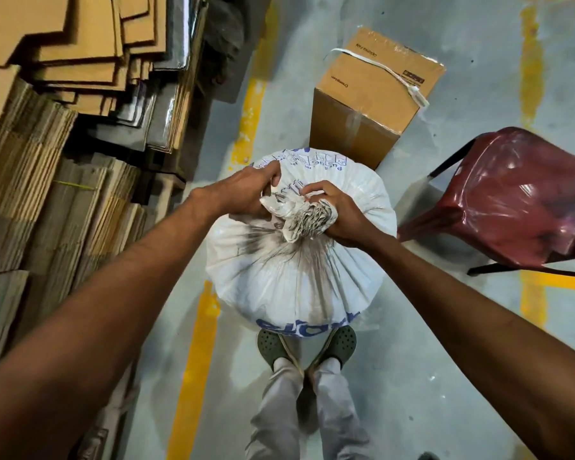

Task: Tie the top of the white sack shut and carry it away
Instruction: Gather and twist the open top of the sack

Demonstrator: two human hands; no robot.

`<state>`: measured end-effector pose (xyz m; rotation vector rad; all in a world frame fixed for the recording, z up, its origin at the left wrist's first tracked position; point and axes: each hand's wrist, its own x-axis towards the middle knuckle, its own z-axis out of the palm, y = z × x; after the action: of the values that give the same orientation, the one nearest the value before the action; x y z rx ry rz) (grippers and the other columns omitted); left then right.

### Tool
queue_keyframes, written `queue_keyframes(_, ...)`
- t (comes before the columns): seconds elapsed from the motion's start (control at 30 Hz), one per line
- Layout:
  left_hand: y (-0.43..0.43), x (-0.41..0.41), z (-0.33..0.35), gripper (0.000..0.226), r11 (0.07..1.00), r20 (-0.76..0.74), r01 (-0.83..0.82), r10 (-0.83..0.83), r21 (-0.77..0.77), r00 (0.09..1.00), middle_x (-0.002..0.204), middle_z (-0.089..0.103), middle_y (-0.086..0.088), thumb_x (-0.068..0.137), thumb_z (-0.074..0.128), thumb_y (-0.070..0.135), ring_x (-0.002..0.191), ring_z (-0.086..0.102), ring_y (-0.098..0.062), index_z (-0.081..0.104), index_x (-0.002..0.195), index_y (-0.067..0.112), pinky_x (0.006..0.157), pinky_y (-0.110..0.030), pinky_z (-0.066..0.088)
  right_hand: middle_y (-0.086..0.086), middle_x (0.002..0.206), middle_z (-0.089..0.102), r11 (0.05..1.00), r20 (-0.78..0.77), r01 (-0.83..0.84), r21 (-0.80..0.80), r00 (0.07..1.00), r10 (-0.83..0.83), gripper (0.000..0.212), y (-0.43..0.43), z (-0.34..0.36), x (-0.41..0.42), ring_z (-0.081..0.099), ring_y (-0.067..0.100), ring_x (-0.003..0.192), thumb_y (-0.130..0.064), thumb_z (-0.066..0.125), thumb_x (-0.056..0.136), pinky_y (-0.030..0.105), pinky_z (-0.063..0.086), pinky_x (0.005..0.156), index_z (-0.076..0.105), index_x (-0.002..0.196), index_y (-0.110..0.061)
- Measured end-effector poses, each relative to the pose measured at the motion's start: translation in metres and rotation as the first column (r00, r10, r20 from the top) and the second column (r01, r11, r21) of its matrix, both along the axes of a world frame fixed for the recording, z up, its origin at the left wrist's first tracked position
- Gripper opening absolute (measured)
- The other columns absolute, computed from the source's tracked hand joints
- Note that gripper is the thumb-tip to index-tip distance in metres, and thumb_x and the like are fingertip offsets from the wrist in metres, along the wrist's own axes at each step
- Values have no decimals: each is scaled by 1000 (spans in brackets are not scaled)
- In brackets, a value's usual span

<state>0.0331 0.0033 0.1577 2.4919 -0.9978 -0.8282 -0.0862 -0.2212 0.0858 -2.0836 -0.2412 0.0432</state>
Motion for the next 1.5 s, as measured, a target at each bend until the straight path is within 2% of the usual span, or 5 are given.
queue_keyframes(0.6,26,-42,-43,83,318,-934,-919,189,-234,304,161,42,-13,82,59,-9,140,47,-26,37,155,24,97,-26,49,-8,95,80,898,-434,427,107,833,-344,28,13,1,12,73,4,87,-34,95,65,40,60,82,79,87,-33)
queue_keyframes(0.8,-45,-138,-127,124,786,-195,-617,599,-45,777,173,-1,-5,78,72,61,158,-8,-20,-3,163,14,127,-45,-5,9,124,74,496,-671,867,-52,337,-660,86,84,4,11,70,31,116,-68,79,64,46,55,102,66,129,-13)
queue_keyframes(0.9,-52,-111,-201,48,694,-102,-692,688,-197,719,147,59,-5,105,39,41,136,51,-13,39,151,26,109,-46,51,2,98,78,209,-834,962,177,259,-487,50,108,-4,7,78,15,81,-50,84,73,35,64,73,68,106,-15)
queue_keyframes(1.1,-72,-82,-203,58,378,-389,-899,811,-220,436,107,73,-30,78,70,39,103,72,-35,66,112,-8,90,-47,59,14,140,62,920,-272,271,-284,897,-348,116,4,-54,-9,55,22,131,-64,98,40,56,49,107,58,136,-14)
queue_keyframes(1.5,-60,-98,-196,98,666,54,-692,730,-280,681,150,50,-15,67,79,54,142,44,-32,45,148,10,112,-44,34,9,145,62,535,-481,808,-245,378,-791,95,50,-69,26,56,35,135,-68,77,75,46,42,113,46,151,-21)
